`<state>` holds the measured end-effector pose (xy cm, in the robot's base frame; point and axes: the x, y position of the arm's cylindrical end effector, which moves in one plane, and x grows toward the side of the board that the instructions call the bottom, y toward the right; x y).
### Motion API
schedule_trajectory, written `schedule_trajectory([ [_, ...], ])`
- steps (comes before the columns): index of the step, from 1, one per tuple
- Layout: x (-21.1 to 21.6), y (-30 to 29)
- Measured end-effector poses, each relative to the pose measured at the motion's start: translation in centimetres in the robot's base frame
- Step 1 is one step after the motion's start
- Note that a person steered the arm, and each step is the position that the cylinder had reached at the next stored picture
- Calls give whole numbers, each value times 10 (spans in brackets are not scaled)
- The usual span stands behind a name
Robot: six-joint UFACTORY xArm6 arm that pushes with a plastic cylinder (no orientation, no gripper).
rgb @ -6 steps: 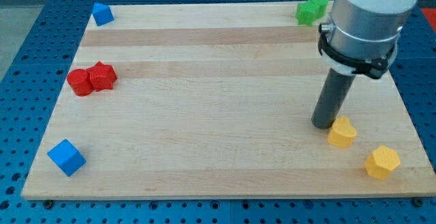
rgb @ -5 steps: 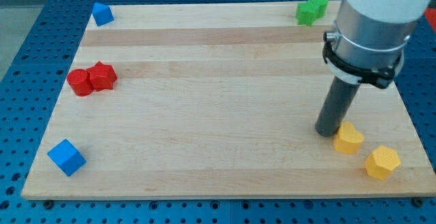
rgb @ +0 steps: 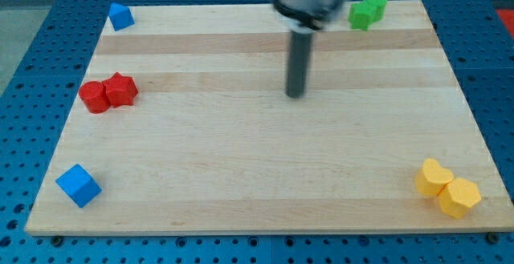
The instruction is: Move the blue triangle close to the cube
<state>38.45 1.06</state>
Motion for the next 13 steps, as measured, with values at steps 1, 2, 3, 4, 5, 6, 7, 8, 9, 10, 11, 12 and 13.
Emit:
schedule_trajectory([
  [1, -53, -72],
  [2, -66, -161],
  [3, -70, -252],
  [4, -101, -314],
  [5, -101, -316],
  [6, -113, -315],
  [7, -149, -315],
  [8, -176, -315],
  [9, -174, -311],
  [10, -120, -297],
  [11, -112, -269],
  [12, -117, -315],
  [13, -126, -315],
])
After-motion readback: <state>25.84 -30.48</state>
